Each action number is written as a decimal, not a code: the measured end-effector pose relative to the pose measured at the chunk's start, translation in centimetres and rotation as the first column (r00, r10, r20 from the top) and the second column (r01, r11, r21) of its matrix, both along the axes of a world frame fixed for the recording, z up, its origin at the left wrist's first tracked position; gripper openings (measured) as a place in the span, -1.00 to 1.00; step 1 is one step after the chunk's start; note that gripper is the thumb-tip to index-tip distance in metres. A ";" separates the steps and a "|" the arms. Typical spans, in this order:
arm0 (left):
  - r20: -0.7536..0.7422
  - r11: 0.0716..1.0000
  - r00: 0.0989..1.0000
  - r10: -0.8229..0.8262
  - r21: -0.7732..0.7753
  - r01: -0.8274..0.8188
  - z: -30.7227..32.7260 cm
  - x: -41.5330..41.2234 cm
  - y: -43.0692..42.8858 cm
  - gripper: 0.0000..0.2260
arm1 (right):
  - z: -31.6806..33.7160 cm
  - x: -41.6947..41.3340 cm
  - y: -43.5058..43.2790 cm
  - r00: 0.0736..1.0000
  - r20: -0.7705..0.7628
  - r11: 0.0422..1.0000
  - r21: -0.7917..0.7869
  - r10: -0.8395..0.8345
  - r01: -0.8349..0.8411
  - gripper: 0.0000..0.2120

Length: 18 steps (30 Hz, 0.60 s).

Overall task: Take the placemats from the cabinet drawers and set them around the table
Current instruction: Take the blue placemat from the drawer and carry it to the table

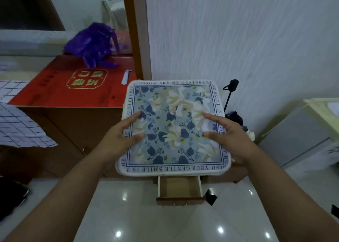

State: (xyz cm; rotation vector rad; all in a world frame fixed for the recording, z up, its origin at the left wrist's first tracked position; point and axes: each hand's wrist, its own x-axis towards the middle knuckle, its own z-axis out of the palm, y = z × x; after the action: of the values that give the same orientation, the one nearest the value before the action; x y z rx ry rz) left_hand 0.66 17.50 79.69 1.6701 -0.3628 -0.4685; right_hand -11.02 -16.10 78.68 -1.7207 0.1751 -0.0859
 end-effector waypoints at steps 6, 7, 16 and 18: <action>0.087 1.000 0.996 0.017 0.012 -0.018 -1.2 1.2 2.2 -0.47 | -0.4 2.4 1.3 0.997 0.023 0.964 -0.256 0.080 -0.071 -0.44; 0.128 0.998 0.991 0.041 0.031 -0.045 -1.3 1.0 2.7 -0.47 | -0.5 3.1 1.4 0.994 0.028 0.961 -0.262 0.102 -0.091 -0.45; 0.152 0.872 0.860 0.487 -0.028 -0.489 -0.9 -3.4 5.9 -0.45 | 0.2 13.0 5.1 0.912 0.086 0.903 -0.203 0.402 -0.379 -0.51; 0.098 0.814 0.808 0.580 -0.090 -0.574 -0.6 -5.6 6.7 -0.46 | 0.6 14.3 6.4 0.869 0.100 0.860 -0.238 0.484 -0.451 -0.51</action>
State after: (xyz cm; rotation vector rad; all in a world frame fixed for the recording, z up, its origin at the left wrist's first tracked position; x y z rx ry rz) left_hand -4.94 24.19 79.10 1.6572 0.0603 0.1035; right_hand 3.29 -9.66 79.23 -1.9112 -0.3885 0.1271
